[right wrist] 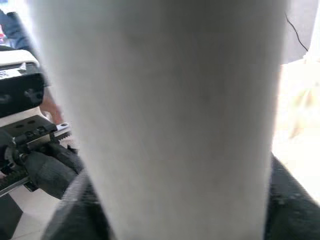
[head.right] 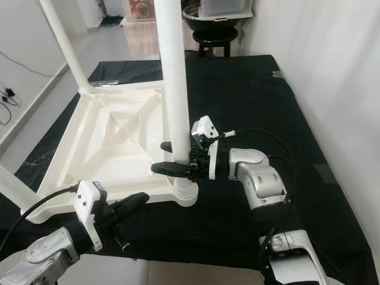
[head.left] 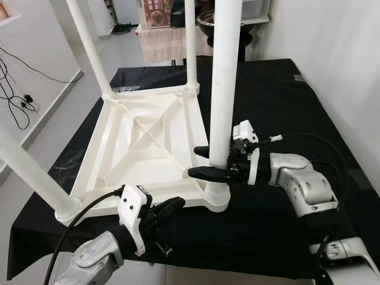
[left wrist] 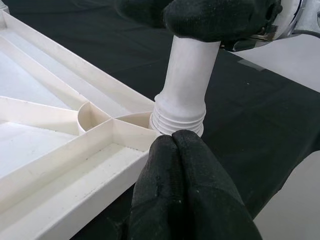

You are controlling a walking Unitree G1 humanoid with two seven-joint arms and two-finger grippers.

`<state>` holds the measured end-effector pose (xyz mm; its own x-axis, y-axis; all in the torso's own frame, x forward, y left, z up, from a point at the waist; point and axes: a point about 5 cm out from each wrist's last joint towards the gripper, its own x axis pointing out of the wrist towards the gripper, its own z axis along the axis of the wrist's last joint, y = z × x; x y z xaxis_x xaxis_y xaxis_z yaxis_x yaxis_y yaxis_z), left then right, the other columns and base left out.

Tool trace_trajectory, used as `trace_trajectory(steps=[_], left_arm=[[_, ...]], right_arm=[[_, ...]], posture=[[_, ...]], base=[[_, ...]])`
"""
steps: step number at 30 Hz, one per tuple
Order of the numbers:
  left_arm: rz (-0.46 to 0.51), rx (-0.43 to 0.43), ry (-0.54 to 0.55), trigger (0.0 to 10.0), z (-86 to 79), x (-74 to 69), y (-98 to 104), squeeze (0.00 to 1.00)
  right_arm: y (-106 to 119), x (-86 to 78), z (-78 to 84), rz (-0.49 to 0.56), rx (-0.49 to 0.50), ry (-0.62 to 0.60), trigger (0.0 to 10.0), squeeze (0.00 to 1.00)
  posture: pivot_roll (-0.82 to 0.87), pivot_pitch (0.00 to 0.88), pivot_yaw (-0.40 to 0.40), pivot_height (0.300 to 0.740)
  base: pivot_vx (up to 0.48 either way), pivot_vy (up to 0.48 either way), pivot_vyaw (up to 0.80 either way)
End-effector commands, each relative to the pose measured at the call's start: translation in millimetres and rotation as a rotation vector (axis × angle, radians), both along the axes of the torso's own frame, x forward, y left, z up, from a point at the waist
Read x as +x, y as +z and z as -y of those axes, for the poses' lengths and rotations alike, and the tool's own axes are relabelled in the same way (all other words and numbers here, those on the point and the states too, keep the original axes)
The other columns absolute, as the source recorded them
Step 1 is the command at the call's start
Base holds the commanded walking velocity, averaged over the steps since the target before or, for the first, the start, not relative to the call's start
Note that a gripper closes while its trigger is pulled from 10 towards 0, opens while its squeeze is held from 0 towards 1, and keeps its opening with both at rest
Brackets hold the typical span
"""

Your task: Building children table

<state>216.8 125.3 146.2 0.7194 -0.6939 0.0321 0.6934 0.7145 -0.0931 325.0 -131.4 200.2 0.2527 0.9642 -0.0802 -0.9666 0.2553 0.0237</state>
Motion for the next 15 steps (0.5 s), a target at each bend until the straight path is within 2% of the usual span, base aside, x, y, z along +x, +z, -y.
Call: trace_trajectory(steps=[1, 9, 13, 14, 15], left_arm=[[-0.028, -0.002, 0.01, 10.0, -1.0, -1.0, -5, 0.0], [-0.03, -0.006, 0.007, 10.0, -0.8, -0.3, -5, 0.0], [-0.031, -0.009, 0.005, 10.0, -1.7, -0.3, -4, 0.0], [-0.031, -0.008, 0.004, 10.0, -2.3, -0.5, -4, 0.0], [-0.032, -0.007, 0.005, 10.0, -3.3, -0.4, -5, 0.0]], right_arm=[[-1, -1.0, -3.9, 0.006, 0.011, 0.019, 0.0, 0.0], [-5, -4.9, 4.5, 0.018, 0.025, -0.014, 0.0, 0.0], [-14, -21.3, 4.1, 0.002, 0.019, -0.214, 0.0, 0.0], [-24, -25.9, -2.4, -0.005, -0.026, -0.341, 0.0, 0.0], [-31, -25.8, -6.7, 0.013, -0.068, -0.521, 0.0, 0.0]], posture=[[-0.05, 0.094, 0.054, 0.74], [-0.05, 0.098, 0.057, 0.74], [-0.06, 0.106, 0.053, 0.74], [-0.06, 0.105, 0.049, 0.74], [-0.06, 0.107, 0.049, 0.74]], base=[[0.0, 0.0, 0.0], [0.0, 0.0, 0.0], [0.0, 0.0, 0.0], [0.0, 0.0, 0.0], [0.0, 0.0, 0.0]])
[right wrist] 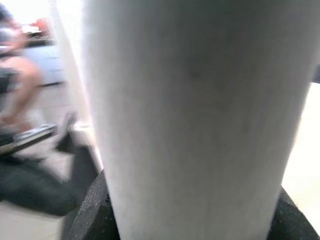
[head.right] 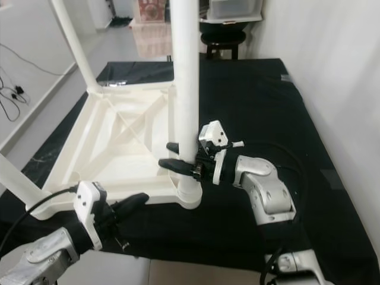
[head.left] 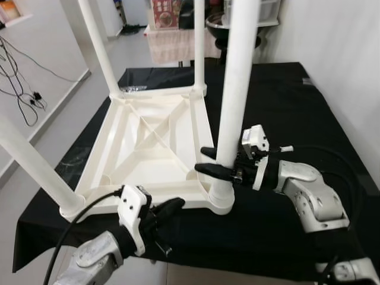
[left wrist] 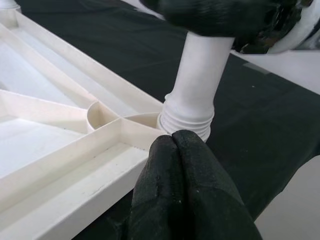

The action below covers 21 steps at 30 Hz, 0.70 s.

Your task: Building children table

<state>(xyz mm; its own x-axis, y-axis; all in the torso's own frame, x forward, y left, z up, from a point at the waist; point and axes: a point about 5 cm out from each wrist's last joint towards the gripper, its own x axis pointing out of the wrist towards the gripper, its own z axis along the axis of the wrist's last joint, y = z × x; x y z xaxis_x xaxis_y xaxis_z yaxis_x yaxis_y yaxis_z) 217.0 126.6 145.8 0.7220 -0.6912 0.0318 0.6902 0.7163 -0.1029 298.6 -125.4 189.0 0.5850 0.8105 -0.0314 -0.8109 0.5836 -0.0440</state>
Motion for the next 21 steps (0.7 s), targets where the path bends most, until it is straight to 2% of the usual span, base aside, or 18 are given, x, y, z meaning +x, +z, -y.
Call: trace_trajectory(steps=[1, 2, 3, 5, 6, 8, 15, 16, 17, 18, 20, 21], left_arm=[[-0.025, 0.001, 0.002, 10.0, -3.1, -0.4, -4, 0.0], [-0.025, 0.001, 0.002, 10.0, -3.1, -0.4, -4, 0.0], [-0.025, 0.002, 0.002, 10.0, -3.8, -0.1, -4, 0.0], [-0.025, 0.002, 0.002, 10.0, -3.8, -0.1, -4, 0.0], [-0.025, 0.003, 0.001, 10.0, -4.3, -0.1, -4, 0.0], [-0.028, 0.005, -0.001, 10.0, -4.5, 0.1, -5, 0.0], [-0.032, 0.001, 0.006, 10.0, -4.9, 0.3, -7, 0.0], [-0.03, -0.001, 0.013, 10.0, -4.9, 0.5, -7, 0.0], [-0.029, -0.002, 0.017, 10.0, -4.8, 0.6, -7, 0.0], [-0.031, -0.004, 0.014, 10.0, -4.3, 0.8, -7, 0.0], [-0.033, -0.007, 0.007, 10.0, -3.4, 1.0, -8, 0.0], [-0.033, -0.007, 0.007, 10.0, -3.4, 1.0, -8, 0.0]], right_arm=[[-31, -2.7, 0.1, -0.108, -0.068, -0.463, 0.0, 0.0], [-31, -2.7, 0.1, -0.108, -0.068, -0.463, 0.0, 0.0], [-42, -18.8, -9.7, -0.163, -0.075, -0.502, 0.0, 0.0], [-42, -18.8, -9.7, -0.163, -0.075, -0.502, 0.0, 0.0], [-46, -27.0, -19.5, -0.167, -0.092, -0.472, 0.0, 0.0], [-49, -25.8, -22.1, -0.171, -0.087, -0.43, 0.0, 0.0], [-49, -22.2, -22.0, -0.168, -0.1, -0.432, 0.2, 0.0], [-46, -19.8, -21.6, -0.167, -0.078, -0.424, 10.0, 0.18], [-43, -18.1, -21.2, -0.166, -0.06, -0.417, 10.0, 0.18], [-38, -16.0, -24.0, -0.168, -0.024, -0.362, 10.0, 1.0], [-30, -12.2, -27.9, -0.15, 0.023, -0.262, 10.0, 1.0], [-30, -12.2, -27.9, -0.15, 0.023, -0.262, 10.0, 1.0]], posture=[[-0.07, 0.11, 0.048, 0.74], [-0.07, 0.11, 0.048, 0.74], [-0.06, 0.114, 0.052, 0.74], [-0.06, 0.114, 0.052, 0.74], [-0.06, 0.111, 0.058, 0.74], [-0.08, 0.093, 0.071, 0.74], [-0.06, 0.086, 0.061, 0.74], [-0.07, 0.08, 0.061, 0.74], [-0.07, 0.079, 0.061, 0.74], [-0.07, 0.077, 0.06, 0.74], [-0.07, 0.072, 0.059, 0.74], [-0.07, 0.072, 0.059, 0.74]], base=[[0.0, 0.0, 0.0], [0.0, 0.0, 0.0], [0.0, 0.0, 0.0], [0.0, 0.0, 0.0], [0.0, 0.0, 0.0], [0.0, 0.0, 0.0], [0.0, 0.0, 0.0], [0.0, 0.0, 0.0], [0.0, 0.0, 0.0], [0.0, 0.0, 0.0], [0.0, 0.0, 0.0], [0.0, 0.0, 0.0]])
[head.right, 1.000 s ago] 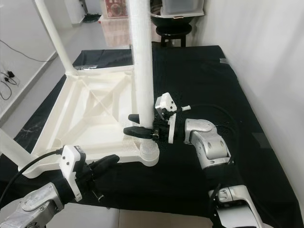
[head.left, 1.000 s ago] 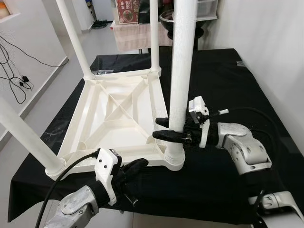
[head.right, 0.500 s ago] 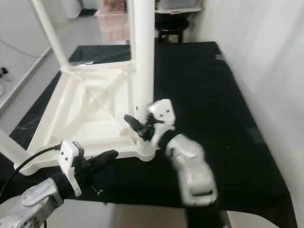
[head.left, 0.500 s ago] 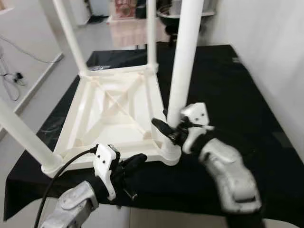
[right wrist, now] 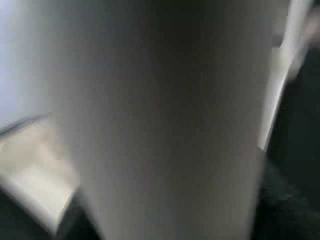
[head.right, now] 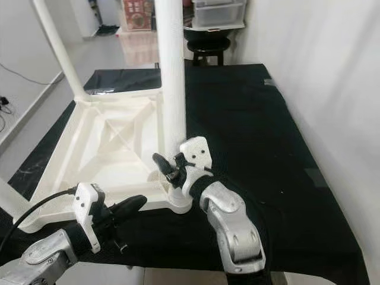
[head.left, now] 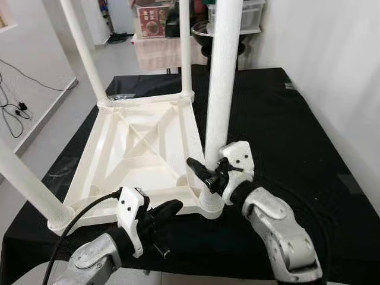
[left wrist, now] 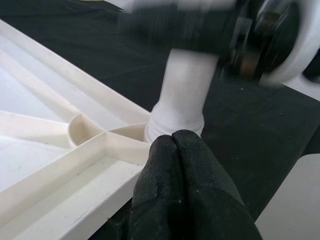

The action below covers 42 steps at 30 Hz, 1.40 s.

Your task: Building children table

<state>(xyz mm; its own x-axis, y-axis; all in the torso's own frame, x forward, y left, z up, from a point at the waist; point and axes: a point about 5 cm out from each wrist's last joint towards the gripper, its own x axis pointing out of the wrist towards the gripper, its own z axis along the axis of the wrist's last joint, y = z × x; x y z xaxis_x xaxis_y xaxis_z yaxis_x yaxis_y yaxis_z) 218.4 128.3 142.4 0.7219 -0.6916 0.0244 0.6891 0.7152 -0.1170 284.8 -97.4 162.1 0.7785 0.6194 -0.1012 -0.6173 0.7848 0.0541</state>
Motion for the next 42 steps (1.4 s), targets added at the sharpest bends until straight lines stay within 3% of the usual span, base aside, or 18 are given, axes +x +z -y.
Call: trace_trajectory(steps=[1, 4, 7, 8, 10, 17, 18, 20, 21, 33, 38, 42], left_arm=[[-0.019, -0.002, 0.006, 10.0, -1.3, -0.3, -5, 0.0], [-0.018, -0.004, 0.004, 10.0, -0.2, 0.1, -5, 0.0], [-0.017, -0.004, 0.005, 10.0, 0.1, 0.2, -5, 0.0], [-0.016, -0.005, 0.008, 10.0, 0.3, 0.6, -4, 0.0], [-0.014, -0.008, 0.014, 10.0, 0.3, 1.3, -4, 0.0], [-0.014, -0.011, 0.015, 10.0, 1.6, 2.2, -4, 0.0], [-0.014, -0.011, 0.015, 10.0, 1.7, 2.2, -4, 0.0], [-0.014, -0.012, 0.016, 10.0, 1.8, 2.1, -5, 0.0], [-0.015, -0.012, 0.016, 10.0, 1.9, 1.9, -5, 0.0], [-0.017, -0.018, 0.012, 10.0, 1.8, 1.4, -4, 0.0], [-0.018, -0.021, 0.01, 10.0, 1.5, 1.4, -4, 0.0], [-0.021, -0.017, 0.007, 10.0, -0.4, 1.1, -4, 0.0]], right_arm=[[0, 2.4, -1.4, -0.015, 0.023, 0.045, 10.0, 1.0], [12, 7.1, -1.2, 0.029, 0.048, 0.215, 10.0, 1.0], [15, 8.7, 0.7, 0.046, 0.044, 0.275, 10.0, 1.0], [20, 12.2, 4.2, 0.071, 0.023, 0.343, 10.0, 0.0], [27, 19.3, 9.9, 0.104, 0.001, 0.454, 10.0, 0.0], [27, 32.2, 17.7, 0.059, -0.004, 0.632, 10.0, 0.0], [28, 34.1, 18.4, 0.051, -0.003, 0.653, 6.2, 0.0], [29, 35.2, 18.7, 0.048, -0.002, 0.662, 6.2, 0.0], [30, 36.7, 19.1, 0.043, 0.003, 0.677, 0.0, 0.0], [28, 36.7, 30.0, 0.063, 0.002, 0.675, 0.0, 0.0], [25, 31.5, 39.2, 0.084, -0.009, 0.595, 0.0, 0.0], [7, 13.6, 36.2, 0.031, -0.044, 0.389, 0.0, 0.0]], posture=[[-0.07, 0.072, 0.059, 0.74], [-0.06, 0.072, 0.056, 0.74], [-0.06, 0.071, 0.054, 0.74], [-0.05, 0.07, 0.049, 0.74], [-0.05, 0.069, 0.048, 0.74], [-0.04, 0.066, 0.041, 0.74], [-0.04, 0.067, 0.04, 0.74], [-0.04, 0.067, 0.04, 0.74], [-0.04, 0.067, 0.038, 0.74], [-0.05, 0.079, 0.048, 0.74], [-0.06, 0.084, 0.053, 0.74], [-0.05, 0.084, 0.048, 0.74]], base=[[0.0, 0.0, 0.0], [0.0, 0.0, 0.0], [0.0, 0.0, 0.0], [0.0, 0.0, 0.0], [0.0, 0.0, 0.0], [0.0, 0.0, 0.0], [0.0, 0.0, 0.0], [0.0, 0.0, 0.0], [0.0, 0.0, 0.0], [0.0, 0.0, 0.0], [0.0, 0.0, 0.0], [0.0, 0.0, 0.0]])
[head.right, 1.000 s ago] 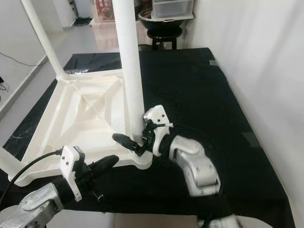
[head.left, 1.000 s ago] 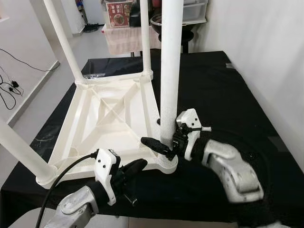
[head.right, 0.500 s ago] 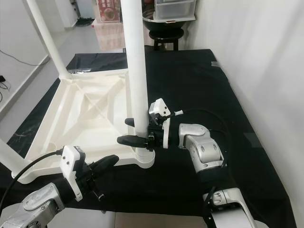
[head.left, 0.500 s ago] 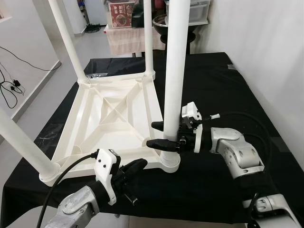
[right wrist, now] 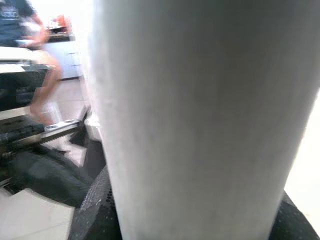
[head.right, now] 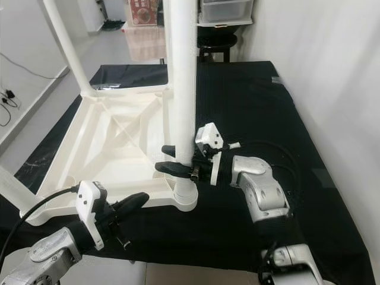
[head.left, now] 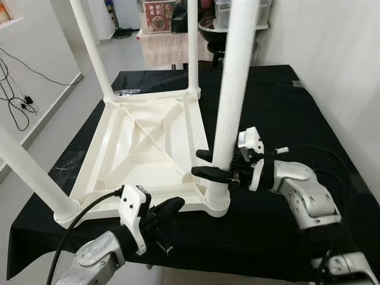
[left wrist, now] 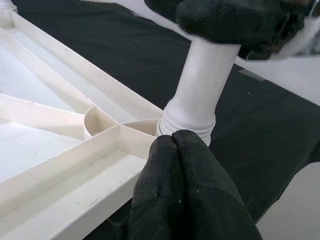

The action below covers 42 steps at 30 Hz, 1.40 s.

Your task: Building children table

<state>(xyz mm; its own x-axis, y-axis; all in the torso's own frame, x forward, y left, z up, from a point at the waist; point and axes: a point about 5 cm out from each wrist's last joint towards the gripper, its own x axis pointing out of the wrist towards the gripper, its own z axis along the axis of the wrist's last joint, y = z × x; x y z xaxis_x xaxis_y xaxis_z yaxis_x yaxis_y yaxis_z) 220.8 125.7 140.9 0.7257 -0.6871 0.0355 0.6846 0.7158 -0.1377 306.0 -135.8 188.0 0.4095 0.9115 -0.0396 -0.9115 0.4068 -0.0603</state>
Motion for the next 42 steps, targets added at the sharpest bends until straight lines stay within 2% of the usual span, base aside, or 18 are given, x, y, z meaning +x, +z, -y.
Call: trace_trajectory(steps=[1, 2, 3, 5, 6, 7, 16, 17, 19, 20, 22, 23, 25, 28, 29, 30, 34, 42], left_arm=[[-0.015, 0.008, 0.001, 10.0, -3.5, -1.4, -3, 0.0], [-0.015, 0.008, 0.001, 10.0, -3.5, -1.4, -3, 0.0], [-0.015, 0.011, 0.003, 10.0, -5.6, -1.3, -2, 0.0], [-0.015, 0.011, 0.003, 10.0, -5.6, -1.3, -2, 0.0], [-0.015, 0.013, 0.004, 10.0, -6.9, -1.2, -2, 0.0], [-0.016, 0.018, 0.007, 10.0, -8.8, -0.4, -2, 0.0], [-0.02, 0.025, 0.0, 10.0, -9.7, 1.3, -4, 0.0], [-0.021, 0.025, -0.001, 10.0, -9.3, 1.1, -4, 0.0], [-0.022, 0.025, -0.003, 10.0, -9.1, 1.0, -5, 0.0], [-0.019, 0.037, -0.01, 10.0, -8.4, 0.3, -5, 0.0], [-0.018, 0.04, -0.011, 10.0, -8.3, 0.1, -5, 0.0], [-0.016, 0.045, -0.013, 10.0, -8.1, -0.6, -5, 0.0], [-0.013, 0.049, -0.015, 10.0, -8.0, -1.1, -5, 0.0], [-0.004, 0.061, -0.015, 10.0, -6.6, -5.8, -6, 0.0], [-0.004, 0.061, -0.015, 10.0, -6.6, -5.8, -6, 0.0], [0.003, 0.067, -0.017, 10.0, -4.8, -8.4, -5, 0.0], [0.01, 0.074, -0.019, 10.0, -2.1, -12.5, -5, 0.0], [0.002, 0.059, -0.003, 10.0, -1.9, -18.1, -8, 0.0]], right_arm=[[-23, -11.8, -4.7, -0.107, -0.045, -0.153, 0.0, 0.0], [-23, -11.8, -4.7, -0.107, -0.045, -0.153, 0.0, 0.0], [-43, -27.6, -23.3, -0.187, -0.033, -0.333, 0.0, 0.0], [-43, -27.6, -23.3, -0.187, -0.033, -0.333, 0.0, 0.0], [-52, -38.5, -33.5, -0.235, -0.022, -0.444, 0.0, 0.0], [-53, -38.4, -36.0, -0.244, -0.018, -0.535, 0.0, 0.0], [-52, -29.6, -33.9, -0.217, -0.047, -0.58, 0.0, 0.0], [-50, -26.3, -32.2, -0.211, -0.054, -0.602, 10.0, 0.0], [-49, -24.0, -30.8, -0.207, -0.06, -0.62, 10.0, 0.0], [-45, -17.4, -26.0, -0.196, -0.052, -0.627, 10.0, 0.25], [-43, -17.3, -25.7, -0.195, -0.05, -0.634, 10.0, 0.25], [-40, -12.0, -22.4, -0.189, -0.033, -0.628, 10.0, 1.0], [-35, -7.2, -20.3, -0.181, -0.014, -0.622, 10.0, 1.0], [-18, 2.2, -15.3, -0.133, 0.062, -0.367, 10.0, 0.94], [-18, 2.2, -15.3, -0.133, 0.062, -0.367, 10.0, 0.94], [-14, 1.8, -11.0, -0.075, 0.002, -0.195, 10.0, 0.0], [-11, 9.3, -3.5, -0.083, -0.024, -0.066, 10.0, 0.0], [-11, 20.9, 7.4, -0.098, -0.063, 0.05, 10.0, 0.0]], posture=[[-0.05, 0.084, 0.048, 0.74], [-0.05, 0.084, 0.048, 0.74], [-0.05, 0.091, 0.058, 0.74], [-0.05, 0.091, 0.058, 0.74], [-0.05, 0.091, 0.058, 0.74], [-0.06, 0.075, 0.086, 0.74], [-0.05, 0.069, 0.069, 0.74], [-0.04, 0.065, 0.073, 0.74], [-0.04, 0.065, 0.073, 0.74], [-0.04, 0.061, 0.075, 0.74], [-0.04, 0.061, 0.075, 0.74], [-0.04, 0.059, 0.075, 0.74], [-0.04, 0.059, 0.075, 0.74], [-0.04, 0.041, 0.076, 0.74], [-0.04, 0.041, 0.076, 0.74], [-0.03, 0.035, 0.074, 0.74], [-0.03, 0.021, 0.067, 0.74], [-0.02, 0.016, 0.06, 0.74]], base=[[0.0, 0.0, 0.0], [0.0, 0.0, 0.0], [0.0, 0.0, 0.0], [0.0, 0.0, 0.0], [0.0, 0.0, 0.0], [0.0, 0.0, 0.0], [0.0, 0.0, 0.0], [0.0, 0.0, 0.0], [0.0, 0.0, 0.0], [0.0, 0.0, 0.0], [0.0, 0.0, 0.0], [0.0, 0.0, 0.0], [0.0, 0.0, 0.0], [0.0, 0.0, 0.0], [0.0, 0.0, 0.0], [0.0, 0.0, 0.0], [0.0, 0.0, 0.0], [0.0, 0.0, 0.0]])
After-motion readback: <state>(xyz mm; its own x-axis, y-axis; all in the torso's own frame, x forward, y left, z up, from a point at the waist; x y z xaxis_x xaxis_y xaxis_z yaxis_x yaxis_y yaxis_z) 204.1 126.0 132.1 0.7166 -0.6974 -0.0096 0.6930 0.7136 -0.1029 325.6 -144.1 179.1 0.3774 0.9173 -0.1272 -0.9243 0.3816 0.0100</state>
